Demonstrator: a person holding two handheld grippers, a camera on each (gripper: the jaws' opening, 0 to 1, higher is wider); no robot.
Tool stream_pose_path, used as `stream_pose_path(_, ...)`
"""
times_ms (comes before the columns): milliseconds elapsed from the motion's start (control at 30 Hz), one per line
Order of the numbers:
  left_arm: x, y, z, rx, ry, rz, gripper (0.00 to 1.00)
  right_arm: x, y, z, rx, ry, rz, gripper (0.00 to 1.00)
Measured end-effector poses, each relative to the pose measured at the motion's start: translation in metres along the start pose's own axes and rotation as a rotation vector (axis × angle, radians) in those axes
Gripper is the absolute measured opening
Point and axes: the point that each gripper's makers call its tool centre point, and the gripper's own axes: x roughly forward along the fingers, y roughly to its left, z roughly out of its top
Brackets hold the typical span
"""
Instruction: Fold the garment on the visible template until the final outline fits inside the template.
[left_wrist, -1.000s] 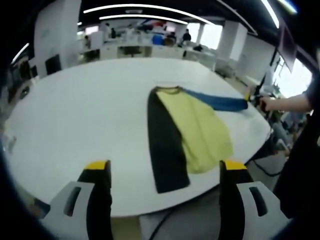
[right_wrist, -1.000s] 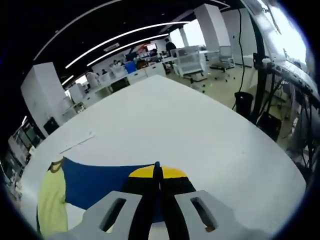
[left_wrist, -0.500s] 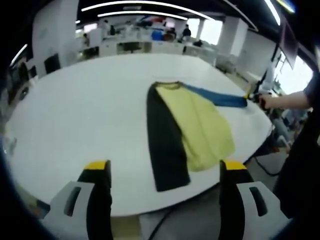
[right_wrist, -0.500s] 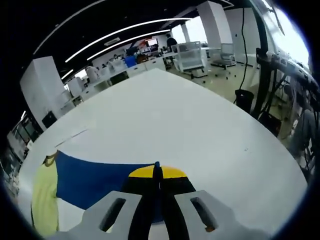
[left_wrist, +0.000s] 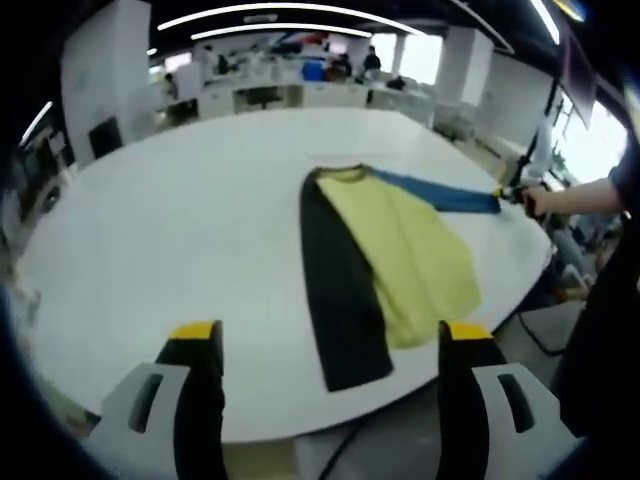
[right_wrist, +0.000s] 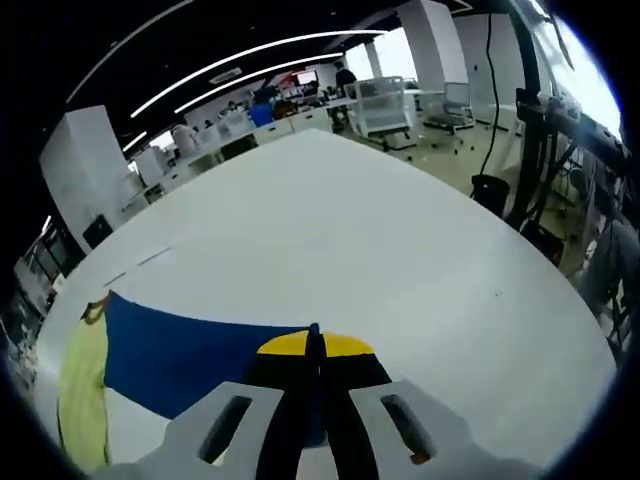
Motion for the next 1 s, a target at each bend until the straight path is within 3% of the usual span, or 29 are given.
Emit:
stream_pose_path(567,-0.0002,-0.0017,-0.0011,-0.004,0.000,0.000,0.84,0.0030,-0.0012,-0.0084,-0.060,0.047,-0.013,0.03)
stream_pose_path(1000,-0.0086,-0.0008,0.0031,0.003,-0.009,0.011,0.84,0.0012,-0.0048,-0.0056,-0.088,0.037,-0.011,0.04)
